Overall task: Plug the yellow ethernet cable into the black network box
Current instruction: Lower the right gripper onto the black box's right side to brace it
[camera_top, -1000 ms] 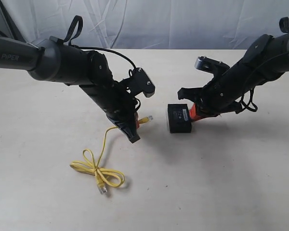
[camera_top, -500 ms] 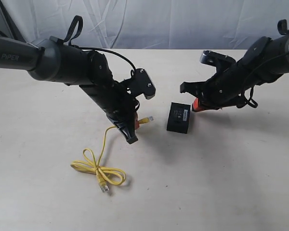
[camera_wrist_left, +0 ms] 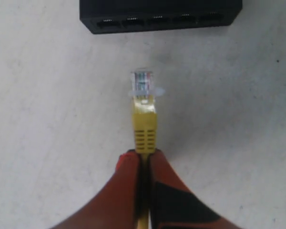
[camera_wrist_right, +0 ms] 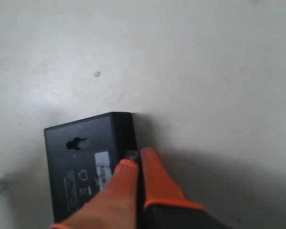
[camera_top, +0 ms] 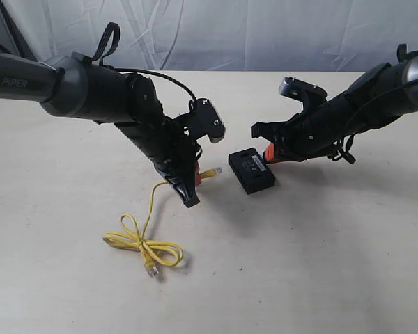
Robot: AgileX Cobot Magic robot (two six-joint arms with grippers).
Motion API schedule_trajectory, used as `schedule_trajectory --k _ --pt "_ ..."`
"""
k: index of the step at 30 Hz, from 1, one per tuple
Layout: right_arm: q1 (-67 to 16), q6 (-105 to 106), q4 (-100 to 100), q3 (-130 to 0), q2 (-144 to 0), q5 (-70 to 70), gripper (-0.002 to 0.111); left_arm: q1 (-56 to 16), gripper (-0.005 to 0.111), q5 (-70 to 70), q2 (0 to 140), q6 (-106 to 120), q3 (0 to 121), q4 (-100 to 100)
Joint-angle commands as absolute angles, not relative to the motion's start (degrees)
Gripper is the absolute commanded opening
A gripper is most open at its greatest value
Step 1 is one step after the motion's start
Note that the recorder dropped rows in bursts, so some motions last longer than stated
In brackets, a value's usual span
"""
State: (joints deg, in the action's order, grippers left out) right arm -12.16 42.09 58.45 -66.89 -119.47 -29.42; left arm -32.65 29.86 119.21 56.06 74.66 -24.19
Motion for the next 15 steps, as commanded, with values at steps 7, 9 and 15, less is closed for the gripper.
schedule_trajectory --k 7,9,15 --pt "-12.1 44.4 59.8 -67.1 -119.3 -30.1 0.000 -32.5 0.000 27.0 120.6 56.1 74.8 -25.4" --pt "-12.1 44.4 59.8 -67.1 -119.3 -30.2 0.000 -32.5 0.000 25.8 121.1 56.1 74.8 -25.6" --pt "-12.1 44.4 59.8 -67.1 -119.3 -30.2 0.000 -32.7 0.000 24.1 121.6 58.4 74.8 -27.4"
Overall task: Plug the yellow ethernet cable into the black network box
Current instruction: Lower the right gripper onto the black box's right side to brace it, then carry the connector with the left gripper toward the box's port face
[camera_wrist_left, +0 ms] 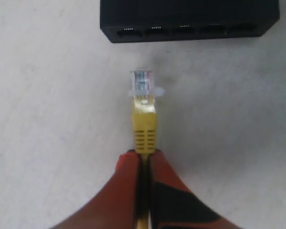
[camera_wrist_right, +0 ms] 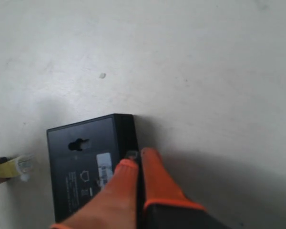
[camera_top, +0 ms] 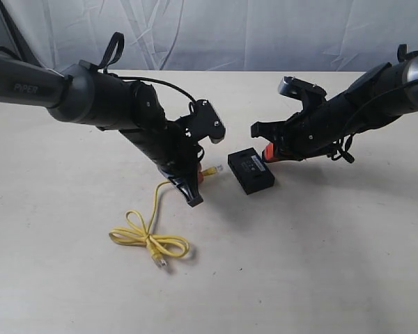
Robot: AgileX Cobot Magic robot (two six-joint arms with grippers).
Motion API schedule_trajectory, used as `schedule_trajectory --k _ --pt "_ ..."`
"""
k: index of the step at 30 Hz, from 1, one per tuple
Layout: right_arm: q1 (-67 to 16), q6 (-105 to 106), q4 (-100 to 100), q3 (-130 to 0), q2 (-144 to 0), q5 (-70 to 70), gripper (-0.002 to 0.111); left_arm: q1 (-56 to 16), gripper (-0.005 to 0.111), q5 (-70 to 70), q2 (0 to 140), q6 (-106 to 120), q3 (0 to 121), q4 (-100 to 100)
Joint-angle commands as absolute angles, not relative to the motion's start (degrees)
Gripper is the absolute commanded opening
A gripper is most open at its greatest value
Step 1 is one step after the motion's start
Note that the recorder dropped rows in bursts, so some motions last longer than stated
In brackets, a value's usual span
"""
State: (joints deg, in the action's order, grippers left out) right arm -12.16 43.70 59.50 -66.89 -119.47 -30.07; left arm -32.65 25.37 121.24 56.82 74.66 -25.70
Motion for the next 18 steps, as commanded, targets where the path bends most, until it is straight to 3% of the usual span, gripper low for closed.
schedule_trajectory --k 1,18 --pt "-12.1 44.4 59.8 -67.1 -119.3 -30.2 0.000 -32.7 0.000 23.6 121.6 59.2 74.8 -28.4" --pt "-12.1 44.4 60.9 -67.1 -119.3 -31.7 0.000 -33.2 0.000 22.4 121.7 59.3 74.8 -30.0"
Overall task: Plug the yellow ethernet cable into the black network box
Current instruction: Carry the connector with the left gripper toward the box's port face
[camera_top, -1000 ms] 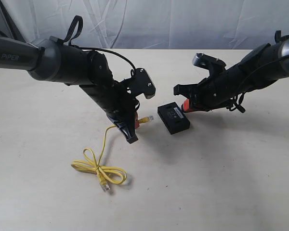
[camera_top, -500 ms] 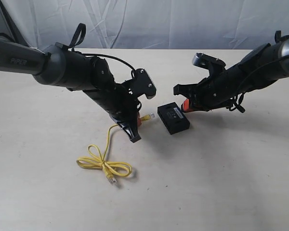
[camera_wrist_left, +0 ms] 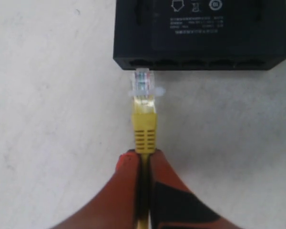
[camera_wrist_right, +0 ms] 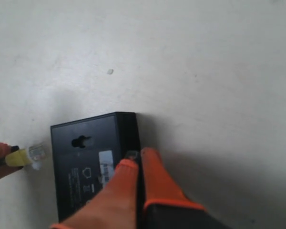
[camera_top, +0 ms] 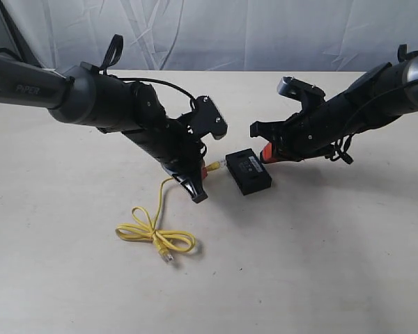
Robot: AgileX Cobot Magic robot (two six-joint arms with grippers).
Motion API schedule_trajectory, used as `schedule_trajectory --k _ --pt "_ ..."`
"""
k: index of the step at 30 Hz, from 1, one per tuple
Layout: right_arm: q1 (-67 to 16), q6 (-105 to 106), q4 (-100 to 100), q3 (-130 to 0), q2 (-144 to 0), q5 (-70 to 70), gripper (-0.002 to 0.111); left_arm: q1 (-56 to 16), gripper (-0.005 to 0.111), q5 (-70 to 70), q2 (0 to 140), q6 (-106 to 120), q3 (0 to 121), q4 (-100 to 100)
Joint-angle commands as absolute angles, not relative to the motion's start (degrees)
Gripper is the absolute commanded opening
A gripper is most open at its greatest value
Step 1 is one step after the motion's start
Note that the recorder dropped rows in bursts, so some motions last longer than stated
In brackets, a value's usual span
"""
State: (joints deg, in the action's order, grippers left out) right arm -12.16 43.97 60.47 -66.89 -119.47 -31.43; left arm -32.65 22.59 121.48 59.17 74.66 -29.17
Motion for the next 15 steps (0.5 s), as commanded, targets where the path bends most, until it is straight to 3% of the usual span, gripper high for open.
schedule_trajectory --k 1,15 --pt "-12.1 44.4 60.9 -67.1 -119.3 -31.7 0.000 -33.2 0.000 22.7 121.7 59.3 74.8 -30.0" --pt "-12.1 44.4 60.9 -67.1 -119.3 -31.7 0.000 -33.2 0.000 31.2 121.7 47.7 81.1 -19.3"
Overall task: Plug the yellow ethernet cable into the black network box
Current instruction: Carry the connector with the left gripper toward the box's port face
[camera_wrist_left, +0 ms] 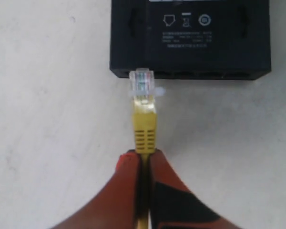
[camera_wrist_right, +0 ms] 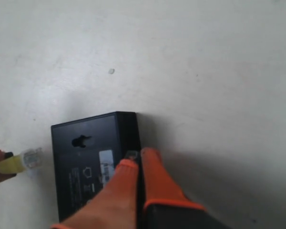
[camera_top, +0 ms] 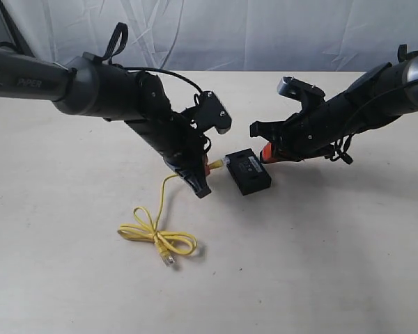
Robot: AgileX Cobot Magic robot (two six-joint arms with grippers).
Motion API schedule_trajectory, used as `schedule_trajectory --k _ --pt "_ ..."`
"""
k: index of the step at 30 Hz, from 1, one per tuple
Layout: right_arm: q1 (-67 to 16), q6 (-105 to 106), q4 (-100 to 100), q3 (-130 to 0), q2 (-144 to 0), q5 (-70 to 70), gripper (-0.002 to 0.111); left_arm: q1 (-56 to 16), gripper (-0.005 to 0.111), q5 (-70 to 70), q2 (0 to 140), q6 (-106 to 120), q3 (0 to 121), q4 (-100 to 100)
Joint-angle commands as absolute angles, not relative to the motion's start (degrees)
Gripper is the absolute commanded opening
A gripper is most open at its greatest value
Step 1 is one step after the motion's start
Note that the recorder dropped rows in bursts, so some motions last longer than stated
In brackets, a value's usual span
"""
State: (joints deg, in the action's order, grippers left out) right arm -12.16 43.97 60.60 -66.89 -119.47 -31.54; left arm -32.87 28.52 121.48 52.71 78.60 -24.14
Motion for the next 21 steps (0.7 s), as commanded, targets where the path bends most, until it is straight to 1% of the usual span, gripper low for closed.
schedule_trajectory --k 1,21 --pt "-12.1 44.4 60.9 -67.1 -119.3 -31.7 0.000 -33.2 0.000 31.5 121.7 47.7 81.5 -19.2" --pt "-12.1 44.4 61.1 -67.1 -119.3 -32.0 0.000 -33.2 0.000 31.5 124.9 48.1 81.8 -18.6"
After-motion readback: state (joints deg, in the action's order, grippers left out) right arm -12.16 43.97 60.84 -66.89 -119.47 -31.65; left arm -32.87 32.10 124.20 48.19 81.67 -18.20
